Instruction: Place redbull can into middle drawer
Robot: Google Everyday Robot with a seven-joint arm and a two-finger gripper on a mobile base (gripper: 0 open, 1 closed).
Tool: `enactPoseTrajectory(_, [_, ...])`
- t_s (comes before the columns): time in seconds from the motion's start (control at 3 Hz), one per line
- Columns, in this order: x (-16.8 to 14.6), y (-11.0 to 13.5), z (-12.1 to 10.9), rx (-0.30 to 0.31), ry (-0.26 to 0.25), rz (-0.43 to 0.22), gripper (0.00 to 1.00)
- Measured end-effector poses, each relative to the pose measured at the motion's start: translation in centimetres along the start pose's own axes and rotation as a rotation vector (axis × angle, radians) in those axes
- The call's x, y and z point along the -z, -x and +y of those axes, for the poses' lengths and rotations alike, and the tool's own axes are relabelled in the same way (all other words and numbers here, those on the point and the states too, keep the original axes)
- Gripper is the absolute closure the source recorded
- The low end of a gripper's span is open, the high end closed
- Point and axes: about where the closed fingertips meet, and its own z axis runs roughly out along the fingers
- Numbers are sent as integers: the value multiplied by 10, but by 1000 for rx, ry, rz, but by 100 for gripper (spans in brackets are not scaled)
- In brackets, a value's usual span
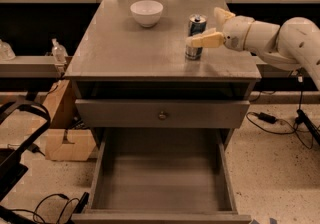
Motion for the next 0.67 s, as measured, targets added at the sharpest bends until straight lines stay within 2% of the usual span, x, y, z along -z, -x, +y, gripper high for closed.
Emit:
enactPoseTrajectory(0.33, [-22,-16,6,-50,31,-20,19])
enactPoseTrajectory(0.67, [-25,-16,8,-52,36,-21,42])
